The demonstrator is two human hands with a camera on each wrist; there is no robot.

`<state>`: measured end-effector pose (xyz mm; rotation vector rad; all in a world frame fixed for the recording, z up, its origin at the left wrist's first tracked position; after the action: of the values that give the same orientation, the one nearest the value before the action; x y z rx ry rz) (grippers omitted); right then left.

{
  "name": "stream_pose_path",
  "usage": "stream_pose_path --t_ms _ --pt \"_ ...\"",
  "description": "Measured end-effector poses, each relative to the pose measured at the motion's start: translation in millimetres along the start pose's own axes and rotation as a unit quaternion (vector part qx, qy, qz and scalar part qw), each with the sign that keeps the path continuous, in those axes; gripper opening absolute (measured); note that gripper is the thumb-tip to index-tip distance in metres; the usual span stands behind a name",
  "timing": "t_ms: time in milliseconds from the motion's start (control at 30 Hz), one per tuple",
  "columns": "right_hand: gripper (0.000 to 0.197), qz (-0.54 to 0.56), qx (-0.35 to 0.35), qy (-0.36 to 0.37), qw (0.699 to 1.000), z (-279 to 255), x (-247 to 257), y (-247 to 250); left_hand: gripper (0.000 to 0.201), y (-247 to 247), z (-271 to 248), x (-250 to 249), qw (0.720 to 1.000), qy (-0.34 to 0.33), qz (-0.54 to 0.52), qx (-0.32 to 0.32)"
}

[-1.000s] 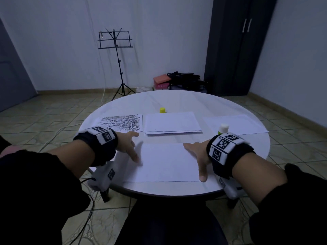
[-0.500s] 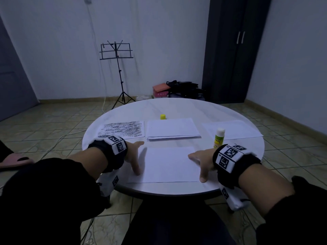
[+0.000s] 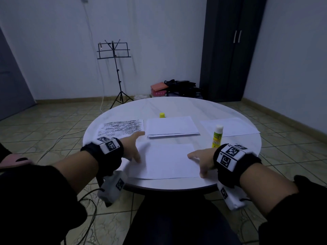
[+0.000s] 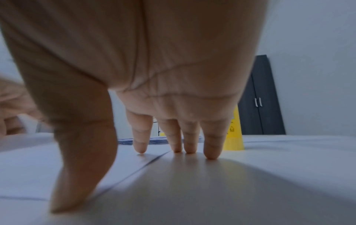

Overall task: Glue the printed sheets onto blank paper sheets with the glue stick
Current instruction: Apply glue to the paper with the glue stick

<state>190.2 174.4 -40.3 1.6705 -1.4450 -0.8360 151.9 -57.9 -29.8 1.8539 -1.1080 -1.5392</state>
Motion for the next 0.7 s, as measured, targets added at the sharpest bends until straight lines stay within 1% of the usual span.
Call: stream_pose_path --t_ms 33,67,100,133,200,267,333,367,400,433,467,500,533,633,700 --pt "0.069 0.023 0.001 -0.006 1.0 -0.8 -2.4 -0.6 0.076 1.0 -3.8 4.7 0.998 0.009 -0.063 -0.02" --pt "0.07 0.052 0.001 -0.016 0.999 -1.2 -5.1 -1.0 0.055 1.8 -7.9 8.8 0.995 0.016 -0.095 -0.035" --pt "0.066 0.083 -0.001 -0.023 0.996 -2.5 -6.6 0.2 0.041 1.4 -10.7 12.8 0.994 0.015 -0.104 -0.038" --pt "0.061 0.119 -0.007 -0.026 0.992 -4.1 -6.8 2.9 0.037 0.1 -12.6 15.6 0.993 0.008 -0.115 -0.033" --pt "0.05 0.189 -0.033 -0.018 0.981 -3.3 -6.3 12.4 0.037 2.7 -13.4 16.8 0.988 -0.019 -0.15 -0.037" --pt "0.044 0.25 -0.05 -0.018 0.967 -1.1 -4.4 19.9 0.037 12.5 -10.1 17.1 0.976 -0.049 -0.201 -0.064" --pt "0.035 0.344 -0.065 -0.047 0.936 5.2 -6.5 24.6 0.036 24.7 -5.4 15.8 0.965 -0.068 -0.238 -0.091" --pt "0.027 0.37 -0.077 -0.065 0.923 8.7 -7.5 29.0 0.035 30.4 -0.1 15.7 0.962 -0.071 -0.242 -0.103" --pt "0.013 0.389 -0.094 -0.082 0.913 14.2 -9.0 33.6 0.034 36.3 5.5 15.2 0.962 -0.073 -0.237 -0.117" --pt "0.013 0.375 -0.118 -0.087 0.915 20.9 -8.2 40.3 0.034 41.8 11.3 13.6 0.963 -0.071 -0.225 -0.132" --pt "0.027 0.369 -0.137 -0.09 0.915 30.8 -6.8 48.4 0.033 48.3 19.3 10.6 0.965 -0.069 -0.204 -0.148" --pt "0.035 0.36 -0.164 -0.093 0.914 39.5 -4.9 58.2 0.033 54.4 28.5 6.5 0.97 -0.068 -0.17 -0.163" --pt "0.038 0.361 -0.185 -0.101 0.908 46.5 -4.5 67.3 0.033 59.4 37.9 0.2 0.974 -0.071 -0.129 -0.172" --pt "0.033 0.317 -0.221 -0.146 0.911 73.9 -9.0 89.1 0.043 64.6 72.0 -20.2 0.984 -0.078 -0.019 -0.157" --pt "0.019 0.296 -0.22 -0.176 0.913 90.6 -13.0 101.7 0.056 63.1 96.3 -28.2 0.988 -0.071 0.037 -0.128"
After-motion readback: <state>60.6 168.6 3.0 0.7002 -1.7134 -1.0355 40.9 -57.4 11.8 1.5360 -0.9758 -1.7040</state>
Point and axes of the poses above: each hand's wrist, its own z-axis towards the middle knuckle, its own y-axis out of the back of the hand, x = y × z, the point moved 8 cm from there along z, towards the middle knuckle, and after that the axes turned 4 degrees about -y, right-handed, at the moved point
